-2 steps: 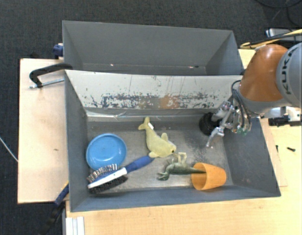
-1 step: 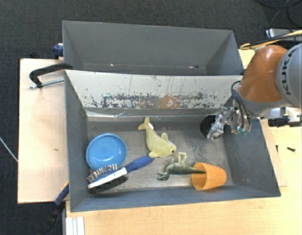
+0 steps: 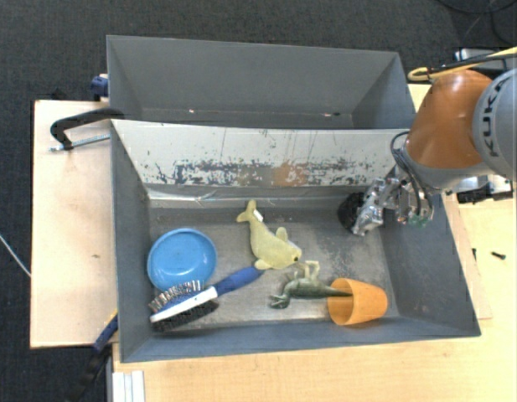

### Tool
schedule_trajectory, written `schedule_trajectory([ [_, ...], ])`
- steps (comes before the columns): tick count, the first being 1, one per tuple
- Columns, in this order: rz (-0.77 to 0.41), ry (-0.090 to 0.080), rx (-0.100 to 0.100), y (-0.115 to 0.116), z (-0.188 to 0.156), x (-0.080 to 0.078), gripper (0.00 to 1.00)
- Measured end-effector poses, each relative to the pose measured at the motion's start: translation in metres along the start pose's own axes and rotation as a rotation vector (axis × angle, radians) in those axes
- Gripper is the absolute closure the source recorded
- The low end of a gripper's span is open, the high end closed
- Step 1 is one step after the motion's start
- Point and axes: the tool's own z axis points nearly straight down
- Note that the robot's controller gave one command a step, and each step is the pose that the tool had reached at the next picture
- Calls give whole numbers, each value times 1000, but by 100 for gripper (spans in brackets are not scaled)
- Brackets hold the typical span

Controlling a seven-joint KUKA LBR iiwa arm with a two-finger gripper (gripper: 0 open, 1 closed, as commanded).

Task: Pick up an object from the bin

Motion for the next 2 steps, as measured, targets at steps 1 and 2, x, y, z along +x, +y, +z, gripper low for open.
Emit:
schedule_trajectory([
  [1, 78, -8, -1, 3, -99, 3, 100],
  [2, 63, -5, 0, 6, -136, -7, 100],
])
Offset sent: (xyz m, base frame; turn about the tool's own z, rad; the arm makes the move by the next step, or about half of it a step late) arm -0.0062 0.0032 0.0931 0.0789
